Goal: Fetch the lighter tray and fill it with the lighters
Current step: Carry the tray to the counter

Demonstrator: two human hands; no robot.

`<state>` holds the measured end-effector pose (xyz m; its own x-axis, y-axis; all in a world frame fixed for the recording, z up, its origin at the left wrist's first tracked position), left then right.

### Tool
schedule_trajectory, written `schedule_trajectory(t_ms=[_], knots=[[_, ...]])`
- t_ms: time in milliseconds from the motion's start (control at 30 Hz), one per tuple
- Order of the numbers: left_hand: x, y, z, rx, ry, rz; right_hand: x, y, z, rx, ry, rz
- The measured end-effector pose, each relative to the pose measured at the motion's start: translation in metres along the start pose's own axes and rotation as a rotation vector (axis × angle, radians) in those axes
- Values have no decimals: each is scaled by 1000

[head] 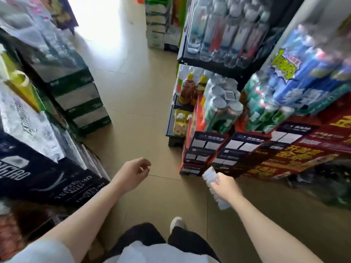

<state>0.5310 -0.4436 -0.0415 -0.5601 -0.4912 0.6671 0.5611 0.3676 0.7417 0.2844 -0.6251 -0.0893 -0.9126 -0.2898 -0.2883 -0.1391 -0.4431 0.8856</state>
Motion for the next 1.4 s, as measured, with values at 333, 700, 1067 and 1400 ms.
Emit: schedule_trajectory(t_ms=[333, 700, 1067, 1400], knots=[[-87, 68, -147, 125, 324, -93, -246, 42, -157, -106, 524, -49], [-190, 177, -353, 181, 450, -40, -466, 38, -347, -133, 622, 65], [-195, 274, -641, 225, 191, -116, -586, 53, -591, -137, 419, 151], [-286, 338, -846, 154, 399, -150, -814, 106, -775, -173, 567, -28]])
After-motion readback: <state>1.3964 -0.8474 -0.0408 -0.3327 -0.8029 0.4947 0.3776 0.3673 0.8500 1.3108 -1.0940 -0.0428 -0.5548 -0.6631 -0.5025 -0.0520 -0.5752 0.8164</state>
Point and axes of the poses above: each hand's wrist, its own z-axis away from the middle knuckle, its own y-axis out of the back of the hand, x = y × z, the point moved 6 cm from there along -z, towards the middle knuckle, and after that the axes turned 10 degrees about x, right-handed, at the moved point
